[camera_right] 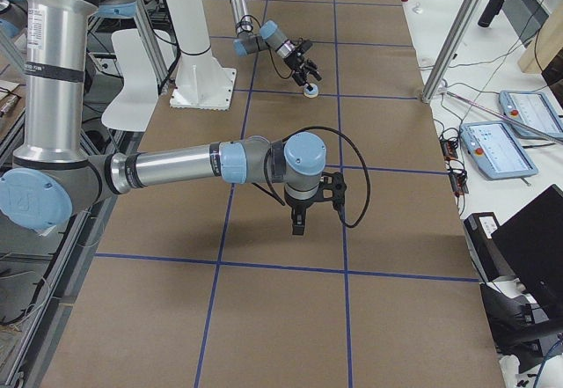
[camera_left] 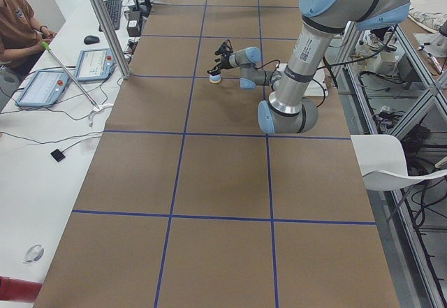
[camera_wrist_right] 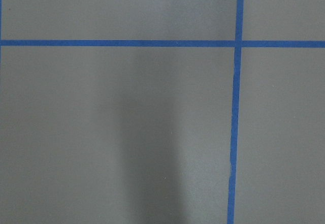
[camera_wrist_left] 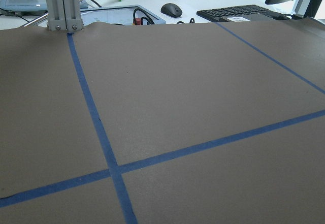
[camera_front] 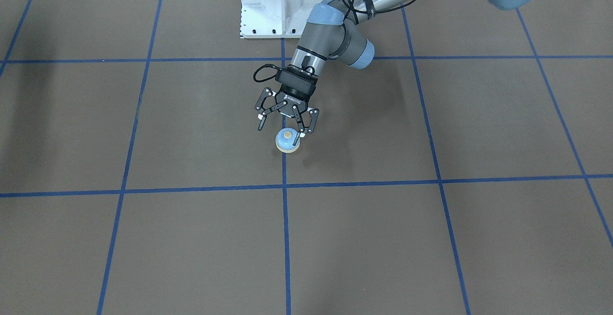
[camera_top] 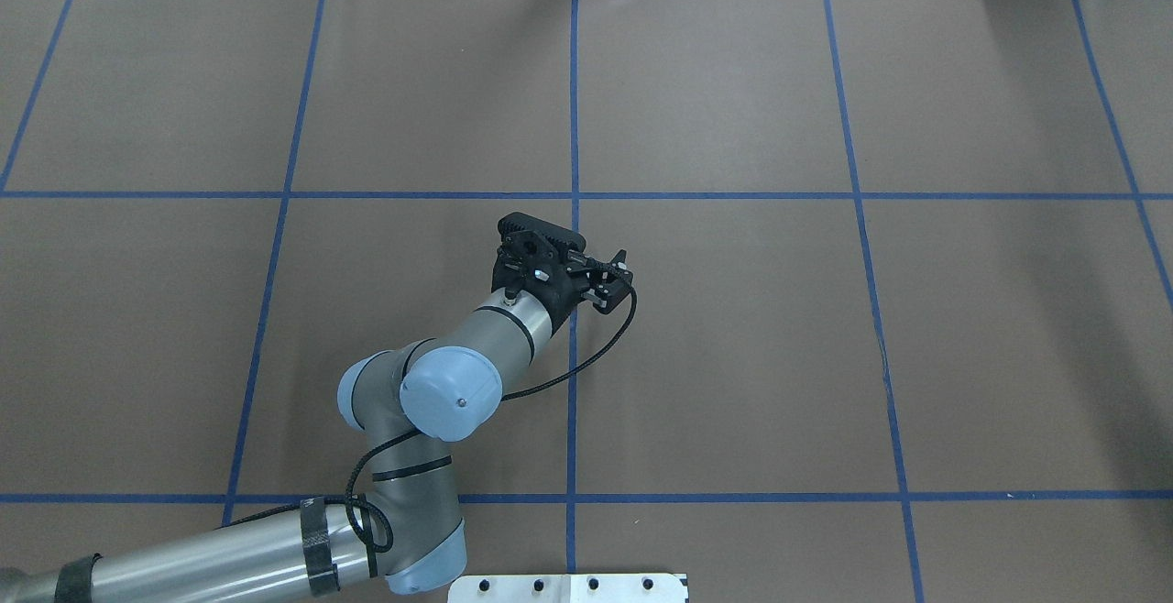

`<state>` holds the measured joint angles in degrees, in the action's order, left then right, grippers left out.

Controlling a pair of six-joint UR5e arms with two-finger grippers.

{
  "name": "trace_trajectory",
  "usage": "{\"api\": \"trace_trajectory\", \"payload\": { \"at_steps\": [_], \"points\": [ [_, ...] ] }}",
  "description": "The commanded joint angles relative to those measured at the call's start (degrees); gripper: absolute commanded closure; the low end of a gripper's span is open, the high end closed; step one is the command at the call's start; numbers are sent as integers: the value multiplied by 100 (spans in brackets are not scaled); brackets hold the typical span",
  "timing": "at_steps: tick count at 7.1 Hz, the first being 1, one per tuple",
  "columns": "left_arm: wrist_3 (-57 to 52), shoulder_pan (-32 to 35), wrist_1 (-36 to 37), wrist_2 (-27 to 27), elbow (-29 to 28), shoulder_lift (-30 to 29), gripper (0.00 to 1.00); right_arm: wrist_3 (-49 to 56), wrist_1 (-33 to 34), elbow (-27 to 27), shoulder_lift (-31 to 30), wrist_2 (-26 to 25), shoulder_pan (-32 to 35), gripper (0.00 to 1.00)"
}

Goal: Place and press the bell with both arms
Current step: 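Withdraw the left arm from the bell while the right arm moves in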

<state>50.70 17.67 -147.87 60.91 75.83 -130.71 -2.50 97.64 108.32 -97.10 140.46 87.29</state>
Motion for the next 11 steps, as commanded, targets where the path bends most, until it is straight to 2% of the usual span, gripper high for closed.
{"api": "trace_trajectory", "payload": {
  "at_steps": [1, 3, 4, 5, 7, 8, 11],
  "points": [
    [10, 323, 47, 349, 256, 2, 0, 4, -52, -30, 183, 8, -2, 0],
    [124, 963, 440, 1243, 265, 55, 0, -39, -35, 48, 366, 17, -2, 0],
    [115, 1324, 887, 1735, 265, 90, 0, -631, -44, 14, 637, 69, -106, 0],
    [115, 1780, 1291, 2454, 300, 238, 0, -1438, -61, 31, 970, 130, -429, 0],
    [-121, 3235, 2239, 4559, 913, 1062, 0, -2478, -61, 118, 1613, 114, -983, 0],
    [-870, 3826, 2558, 5118, 1142, 1457, 0, -3066, -61, 128, 1972, -8, -1360, 0],
    [-2657, 4751, 3375, 5282, 1311, 2320, 0, -3933, -26, 110, 2739, -554, -2399, 0]
  ]
}}
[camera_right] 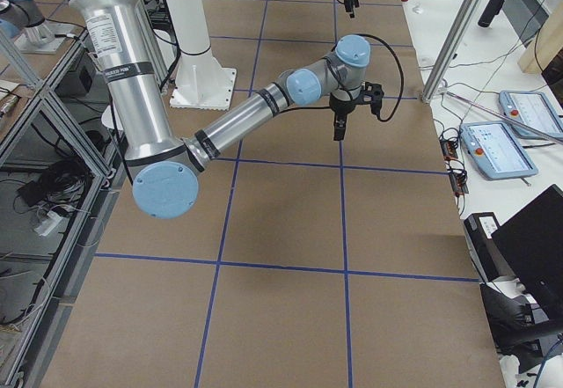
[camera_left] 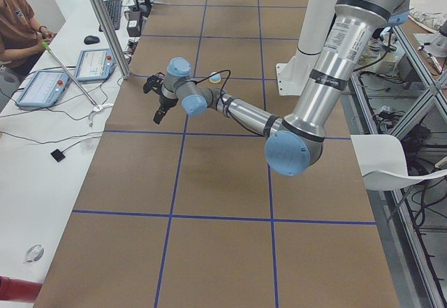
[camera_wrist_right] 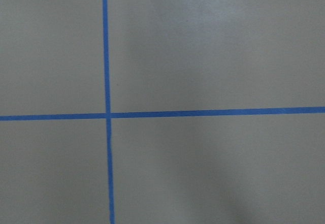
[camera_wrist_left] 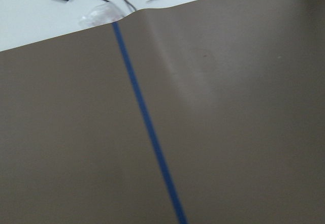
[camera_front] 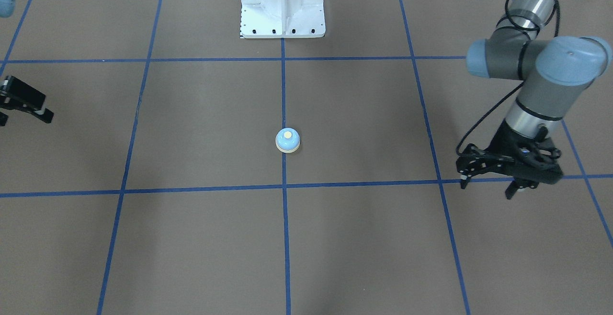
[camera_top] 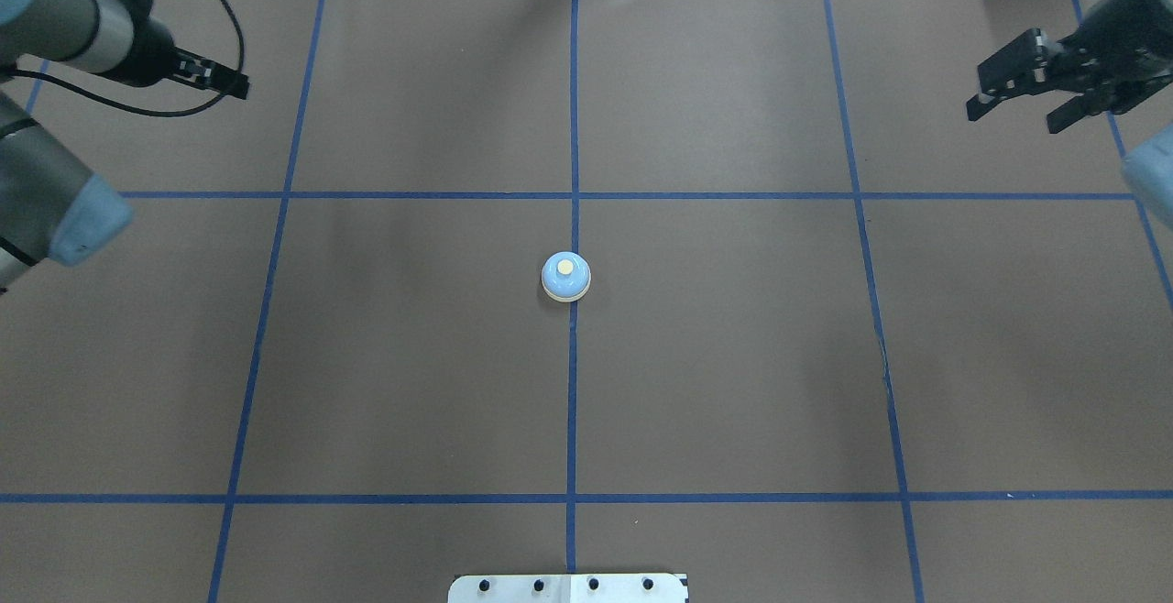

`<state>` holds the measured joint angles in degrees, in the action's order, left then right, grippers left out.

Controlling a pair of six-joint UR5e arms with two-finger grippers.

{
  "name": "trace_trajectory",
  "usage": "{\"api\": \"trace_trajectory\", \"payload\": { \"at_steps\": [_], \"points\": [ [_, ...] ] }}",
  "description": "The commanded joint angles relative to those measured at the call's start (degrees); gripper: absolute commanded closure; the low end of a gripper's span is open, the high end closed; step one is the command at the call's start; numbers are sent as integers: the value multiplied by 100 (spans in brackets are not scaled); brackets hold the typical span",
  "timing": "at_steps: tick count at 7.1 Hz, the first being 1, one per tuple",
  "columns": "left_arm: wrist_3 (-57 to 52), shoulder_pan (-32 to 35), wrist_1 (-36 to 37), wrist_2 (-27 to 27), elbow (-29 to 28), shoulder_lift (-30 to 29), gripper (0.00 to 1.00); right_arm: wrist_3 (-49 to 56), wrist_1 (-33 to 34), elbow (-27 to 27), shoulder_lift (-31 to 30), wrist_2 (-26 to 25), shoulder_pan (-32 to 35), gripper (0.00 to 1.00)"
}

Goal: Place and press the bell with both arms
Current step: 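Move the right gripper above the bell's cream button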

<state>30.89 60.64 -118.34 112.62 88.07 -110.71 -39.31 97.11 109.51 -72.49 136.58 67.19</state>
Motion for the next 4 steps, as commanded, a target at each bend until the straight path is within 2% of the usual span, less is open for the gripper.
{"api": "trace_trajectory", "payload": {
  "at_steps": [1, 2, 3, 4],
  "points": [
    [-1360, 788, 1305, 172, 105, 330, 0, -270, 19, 8, 314, -262, -617, 0],
    [-2176, 1079, 2097, 164, 140, 296, 0, -784, 19, -18, 523, -428, -907, 0],
    [-2706, 1343, 2435, 190, 149, 322, 0, -1372, 10, -18, 795, -882, -1388, 0],
    [-2990, 1476, 2473, 190, 88, 426, 0, -1978, 10, -87, 1076, -1244, -1889, 0]
  ]
}}
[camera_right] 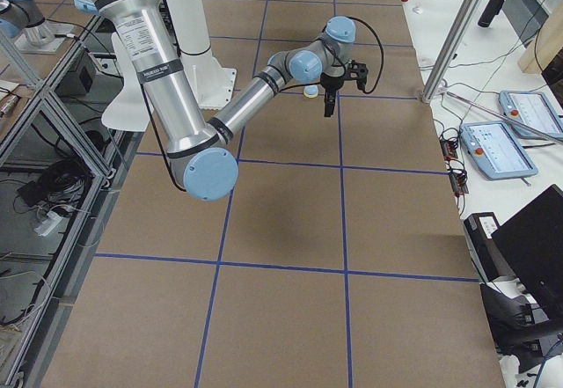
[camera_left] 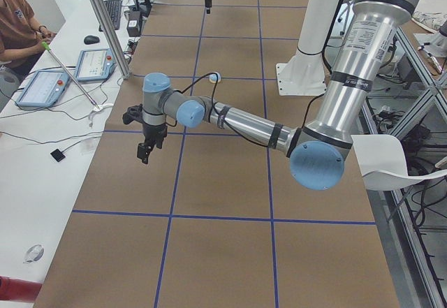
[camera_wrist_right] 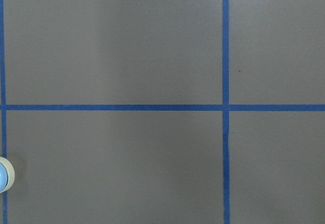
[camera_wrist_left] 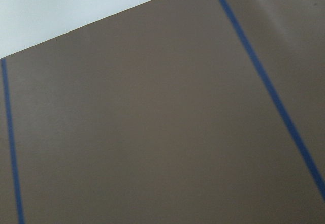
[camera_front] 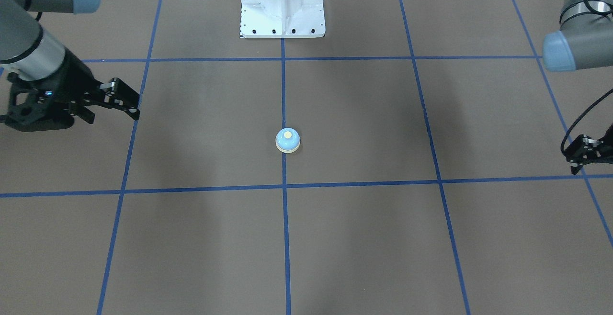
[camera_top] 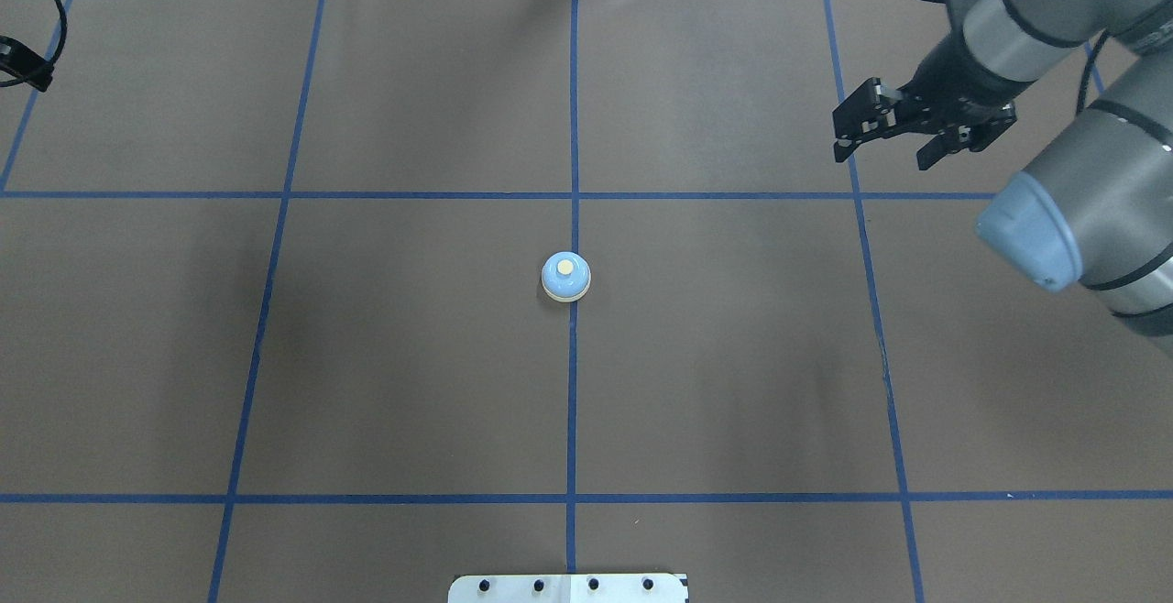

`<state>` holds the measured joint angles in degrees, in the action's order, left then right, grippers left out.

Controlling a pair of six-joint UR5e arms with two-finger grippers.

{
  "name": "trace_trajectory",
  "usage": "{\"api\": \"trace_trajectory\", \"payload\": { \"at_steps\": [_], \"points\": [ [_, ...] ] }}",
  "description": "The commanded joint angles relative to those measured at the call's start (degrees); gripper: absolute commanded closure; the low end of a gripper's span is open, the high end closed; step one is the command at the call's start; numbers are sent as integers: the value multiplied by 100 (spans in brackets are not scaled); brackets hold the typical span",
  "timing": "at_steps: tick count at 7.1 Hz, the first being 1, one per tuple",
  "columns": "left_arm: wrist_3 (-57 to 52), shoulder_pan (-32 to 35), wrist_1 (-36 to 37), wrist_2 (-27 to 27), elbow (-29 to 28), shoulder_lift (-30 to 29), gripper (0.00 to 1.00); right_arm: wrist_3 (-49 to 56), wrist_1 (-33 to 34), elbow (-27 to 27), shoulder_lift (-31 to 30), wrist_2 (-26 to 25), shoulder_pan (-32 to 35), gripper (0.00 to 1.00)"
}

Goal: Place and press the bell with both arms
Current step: 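Move the right gripper above the bell's cream button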

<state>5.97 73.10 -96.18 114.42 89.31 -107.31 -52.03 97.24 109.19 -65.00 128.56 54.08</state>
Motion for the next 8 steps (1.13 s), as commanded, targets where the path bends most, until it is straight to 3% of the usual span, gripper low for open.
{"api": "trace_trajectory", "payload": {
  "at_steps": [1, 2, 3, 4, 7, 8],
  "points": [
    [-561, 475, 267, 202, -27, 270, 0, -1121, -12, -47, 461, -707, -913, 0],
    [-553, 573, 336, 935, -27, 368, 0, -1569, -12, -47, 602, -918, -1247, 1],
    [-535, 661, 415, 1212, 8, 412, 0, -1896, -12, -47, 742, -1208, -1503, 1],
    [-526, 662, 346, 1223, 165, 682, 0, -2134, -12, -38, 804, -1315, -1671, 0],
    [-570, 662, 425, 1232, 289, 772, 0, -2426, -30, -186, 937, -1763, -2164, 0],
    [-561, 662, 434, 1232, 298, 773, 0, -2435, -21, -622, 1329, -1834, -2191, 1]
  ]
}}
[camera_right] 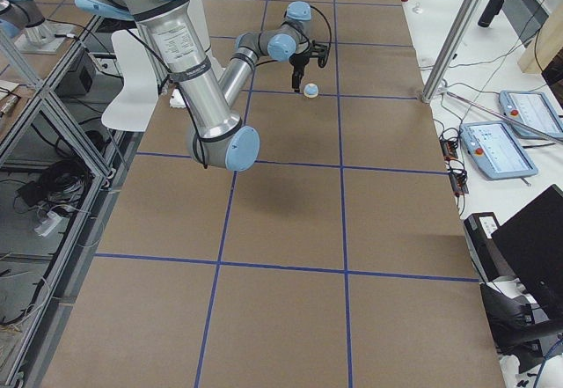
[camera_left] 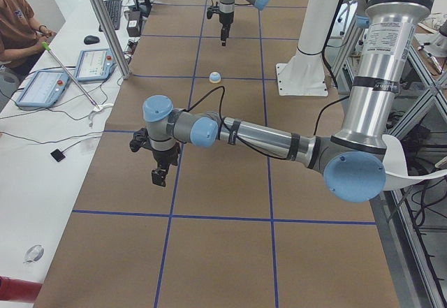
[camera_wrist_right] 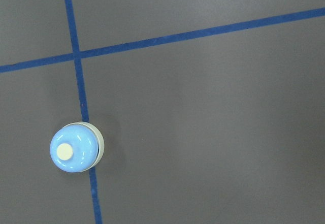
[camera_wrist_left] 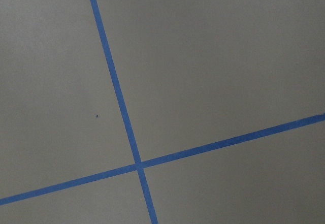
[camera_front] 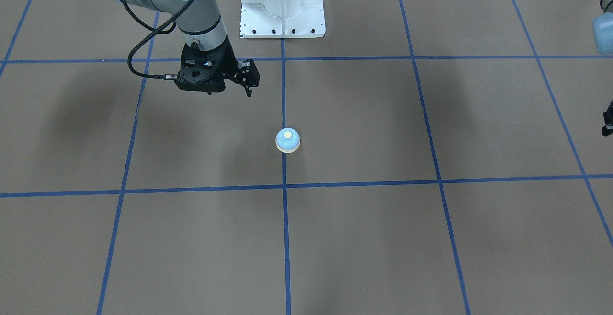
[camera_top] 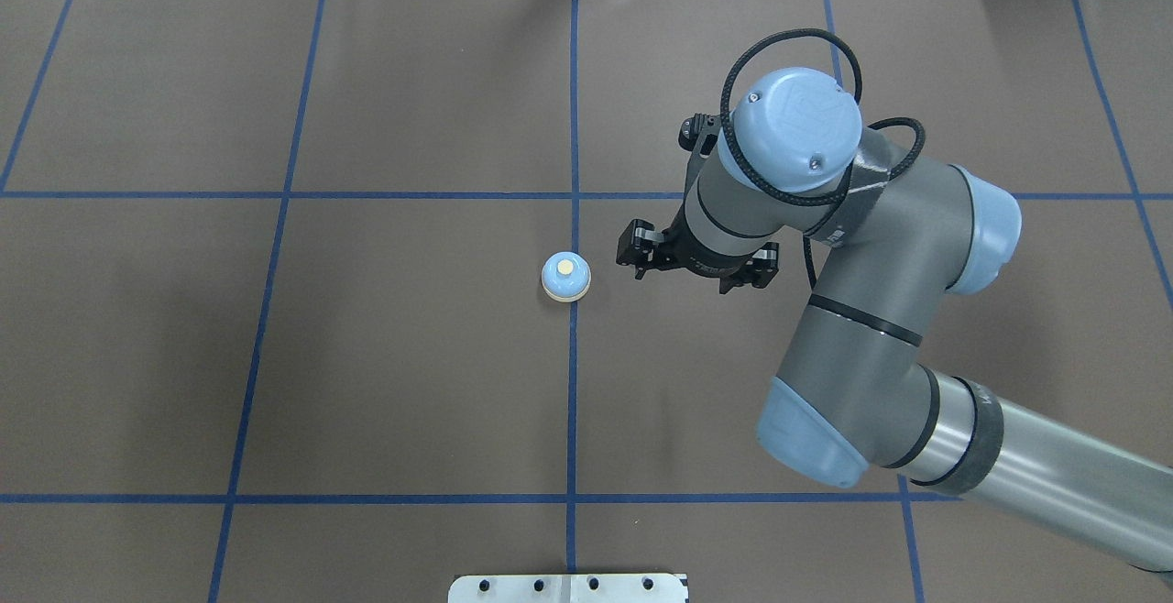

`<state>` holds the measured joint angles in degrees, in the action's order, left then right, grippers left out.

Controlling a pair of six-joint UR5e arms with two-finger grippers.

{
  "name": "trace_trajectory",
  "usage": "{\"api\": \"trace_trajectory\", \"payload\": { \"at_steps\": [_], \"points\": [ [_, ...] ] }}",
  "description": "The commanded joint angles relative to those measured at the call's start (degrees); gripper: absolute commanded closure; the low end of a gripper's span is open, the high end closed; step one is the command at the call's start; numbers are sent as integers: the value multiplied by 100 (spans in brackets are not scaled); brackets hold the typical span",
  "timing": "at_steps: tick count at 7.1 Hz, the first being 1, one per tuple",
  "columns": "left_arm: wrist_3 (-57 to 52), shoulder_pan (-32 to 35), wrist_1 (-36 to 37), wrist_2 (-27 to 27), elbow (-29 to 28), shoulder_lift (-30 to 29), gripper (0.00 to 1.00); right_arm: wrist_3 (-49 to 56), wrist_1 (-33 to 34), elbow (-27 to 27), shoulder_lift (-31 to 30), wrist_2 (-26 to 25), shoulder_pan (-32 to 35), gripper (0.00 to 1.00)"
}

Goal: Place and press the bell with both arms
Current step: 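Move the right gripper above the bell's cream button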

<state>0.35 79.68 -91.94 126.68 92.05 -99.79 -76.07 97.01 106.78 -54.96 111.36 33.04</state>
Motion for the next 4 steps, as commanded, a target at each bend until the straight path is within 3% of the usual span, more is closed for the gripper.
{"api": "trace_trajectory", "payload": {
  "at_steps": [1, 3, 4],
  "points": [
    [1, 4, 44, 15, 32, 21, 0, -31, 3, -969, 745, -115, -87, 1],
    [1, 4, 45, 15, 41, 21, 0, -31, -111, -1858, 1397, -123, -87, 5],
    [1, 4, 45, 15, 32, 21, 0, -205, -512, -2419, 1652, -123, -87, 12]
  ]
}}
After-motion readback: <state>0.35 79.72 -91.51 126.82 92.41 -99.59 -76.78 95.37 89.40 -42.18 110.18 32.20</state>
